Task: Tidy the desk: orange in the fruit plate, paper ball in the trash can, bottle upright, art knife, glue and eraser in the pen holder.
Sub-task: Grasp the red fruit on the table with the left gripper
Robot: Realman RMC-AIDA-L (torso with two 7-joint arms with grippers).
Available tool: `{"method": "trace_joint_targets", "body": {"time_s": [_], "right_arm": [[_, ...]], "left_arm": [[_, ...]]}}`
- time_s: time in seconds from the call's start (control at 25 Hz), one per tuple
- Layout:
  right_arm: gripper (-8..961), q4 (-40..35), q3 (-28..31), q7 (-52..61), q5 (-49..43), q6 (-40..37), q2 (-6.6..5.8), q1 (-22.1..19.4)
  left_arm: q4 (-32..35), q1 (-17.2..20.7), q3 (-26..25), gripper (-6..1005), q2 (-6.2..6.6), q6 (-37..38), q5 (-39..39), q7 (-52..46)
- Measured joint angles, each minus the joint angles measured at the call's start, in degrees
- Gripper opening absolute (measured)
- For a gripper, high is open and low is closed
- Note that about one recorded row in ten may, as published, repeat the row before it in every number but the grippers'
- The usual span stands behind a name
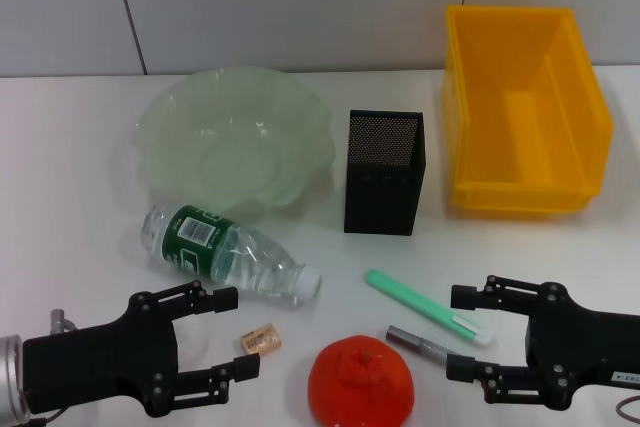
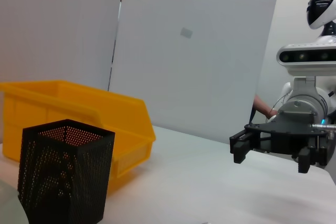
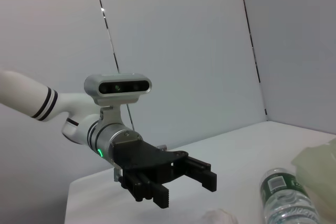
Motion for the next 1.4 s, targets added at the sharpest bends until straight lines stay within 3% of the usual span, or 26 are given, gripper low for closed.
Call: {"method": "trace_joint_targets", "body": {"time_s": [0.8, 0.96, 1.04, 1.08, 1.16, 1.4], "right_arm": [[764, 0.5, 2.6, 0.3, 0.9, 0.2, 0.43, -0.6], [764, 0.9, 6.2, 0.3, 1.2, 0.2, 0.66, -0.8], [764, 1.2, 8.5, 0.6, 1.3, 0.3, 0.69, -1.2], [764, 1.2, 8.5, 0.6, 1.3, 0.3, 0.69, -1.2], [764, 1.5, 10.0, 0.6, 1.3, 0.4, 0.7, -1.5], [763, 1.7, 10.1, 0.6, 1.4, 0.6, 0.66, -2.3]], "left_arm": [[0.0, -0.3, 0.6, 754, -0.66, 0.0, 0.2, 0.2], [0.0, -1.2, 0.5, 748, -1.78, 0.1, 2.1, 0.2], [-0.3, -2.9, 0.2, 745, -3.79, -1.3, 5.0, 0.2], [-0.3, -2.9, 0.2, 743, -3.79, -1.3, 5.0, 0.2], [-0.2, -4.1, 0.7, 740, -5.28, -3.2, 6.5, 0.2], [-2.7, -7.1, 0.8, 731, -5.71, -5.0, 7.3, 0.1]]}}
